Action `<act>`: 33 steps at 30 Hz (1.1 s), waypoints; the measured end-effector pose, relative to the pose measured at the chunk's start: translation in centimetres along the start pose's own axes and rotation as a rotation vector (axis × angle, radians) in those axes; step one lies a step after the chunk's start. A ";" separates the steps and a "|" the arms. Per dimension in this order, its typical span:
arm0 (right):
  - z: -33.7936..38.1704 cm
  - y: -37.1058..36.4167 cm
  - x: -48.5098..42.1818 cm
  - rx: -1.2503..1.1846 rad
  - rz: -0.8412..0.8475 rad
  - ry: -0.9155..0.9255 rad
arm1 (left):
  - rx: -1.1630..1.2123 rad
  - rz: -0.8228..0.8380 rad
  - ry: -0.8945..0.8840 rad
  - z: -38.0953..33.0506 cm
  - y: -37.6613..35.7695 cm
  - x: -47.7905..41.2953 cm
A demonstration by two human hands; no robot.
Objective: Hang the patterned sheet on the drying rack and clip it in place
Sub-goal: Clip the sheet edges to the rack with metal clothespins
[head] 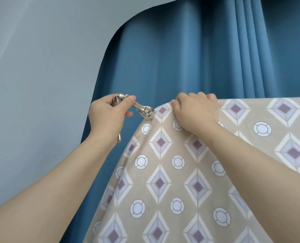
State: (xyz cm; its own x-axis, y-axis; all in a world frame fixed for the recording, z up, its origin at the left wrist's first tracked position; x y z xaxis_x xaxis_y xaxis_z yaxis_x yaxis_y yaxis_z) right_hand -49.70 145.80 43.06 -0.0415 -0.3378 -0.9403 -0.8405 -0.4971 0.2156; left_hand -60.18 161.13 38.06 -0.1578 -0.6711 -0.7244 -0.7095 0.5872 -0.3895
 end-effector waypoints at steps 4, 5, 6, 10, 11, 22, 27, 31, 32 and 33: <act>-0.4 0.2 0.0 -0.021 -0.010 -0.018 | 0.020 0.041 0.032 0.2 -0.6 -0.8; -0.4 0.2 -0.1 -0.029 -0.012 -0.023 | 0.029 0.051 0.045 0.2 -0.8 -1.0; -0.5 0.2 -0.1 -0.036 -0.014 -0.027 | 0.037 0.060 0.060 0.1 -1.0 -1.3; -0.6 0.3 -0.2 -0.045 -0.041 -0.034 | 0.047 0.127 0.103 -0.3 -1.9 -2.6; -0.6 0.3 -0.3 -0.043 -0.044 -0.033 | 0.041 0.145 0.111 -0.3 -2.1 -2.8; -0.8 0.6 -0.7 -0.041 -0.032 -0.021 | -0.064 0.306 -0.029 -3.1 -4.6 -4.2; -1.0 0.9 -0.6 -0.073 -0.022 -0.005 | -0.189 0.402 -0.059 -4.6 -6.0 -4.8; -0.7 1.3 -0.8 -0.083 -0.058 0.010 | -0.415 0.562 -0.084 -5.5 -7.5 -4.3; -0.7 1.3 -0.8 -0.084 -0.061 0.013 | -0.465 0.589 -0.076 -5.2 -7.8 -4.0; -0.8 1.3 -0.8 -0.086 -0.057 0.013 | -0.485 0.602 -0.069 -4.8 -8.0 -3.8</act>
State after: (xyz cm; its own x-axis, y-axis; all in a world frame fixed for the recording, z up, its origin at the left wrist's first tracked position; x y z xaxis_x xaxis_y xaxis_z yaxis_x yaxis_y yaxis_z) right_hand -50.30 144.80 44.30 0.0124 -0.3169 -0.9484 -0.7920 -0.5821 0.1842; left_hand -57.21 156.81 46.67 -0.5797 -0.2598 -0.7723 -0.7387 0.5676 0.3636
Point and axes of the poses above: each hand's wrist, its own x-axis away from the middle knuckle, its own y-axis out of the back of the hand, z = x × y, the point moved 4 cm from there along -x, towards the middle knuckle, and after that the axes turned 7 degrees about y, right-handed, at the moved point
